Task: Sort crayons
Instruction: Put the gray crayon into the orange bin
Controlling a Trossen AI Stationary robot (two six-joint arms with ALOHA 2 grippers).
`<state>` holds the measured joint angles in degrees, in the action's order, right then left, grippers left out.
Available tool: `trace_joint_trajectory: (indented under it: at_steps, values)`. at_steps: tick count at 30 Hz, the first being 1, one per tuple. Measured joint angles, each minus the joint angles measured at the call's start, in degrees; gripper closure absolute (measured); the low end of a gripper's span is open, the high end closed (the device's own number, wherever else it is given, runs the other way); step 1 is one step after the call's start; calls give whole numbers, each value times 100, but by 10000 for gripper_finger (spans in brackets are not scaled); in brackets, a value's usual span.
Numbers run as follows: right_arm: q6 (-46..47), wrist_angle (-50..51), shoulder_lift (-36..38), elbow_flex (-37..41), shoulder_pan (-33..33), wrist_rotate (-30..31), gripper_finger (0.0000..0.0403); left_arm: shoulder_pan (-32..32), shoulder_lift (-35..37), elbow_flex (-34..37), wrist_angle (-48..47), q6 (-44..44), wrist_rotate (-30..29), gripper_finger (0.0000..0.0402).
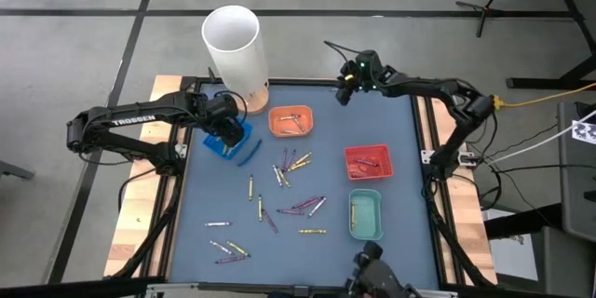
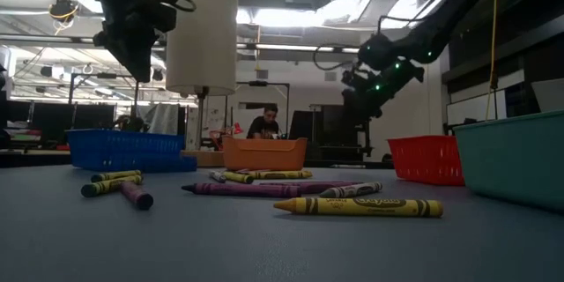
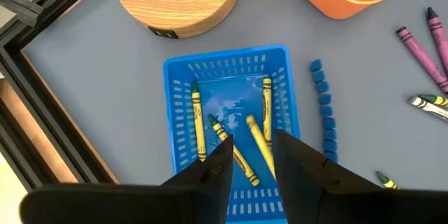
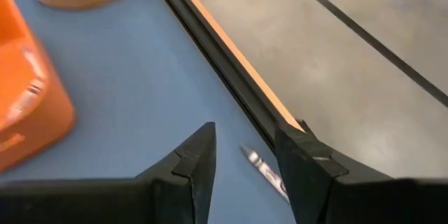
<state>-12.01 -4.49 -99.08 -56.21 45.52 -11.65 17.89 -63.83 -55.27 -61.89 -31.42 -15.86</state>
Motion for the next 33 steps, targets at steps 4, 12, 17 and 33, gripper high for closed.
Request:
trace_joint_trajectory:
  at_steps: [4, 12, 17, 33]
  values:
    - [18, -10, -215, 0, -20, 334, 258, 0, 0, 0, 4, 0, 0, 317]
    - [864, -518, -500, 0, -17, 736, 258, 0, 0, 0, 147, -2, 0, 317]
    - [1481, -525, -682, 0, -20, 939, 258, 0, 0, 0, 284, 0, 0, 317]
    - [2109, -687, -1034, 0, -15, 1621, 258, 0, 0, 0, 301, 3, -13, 317]
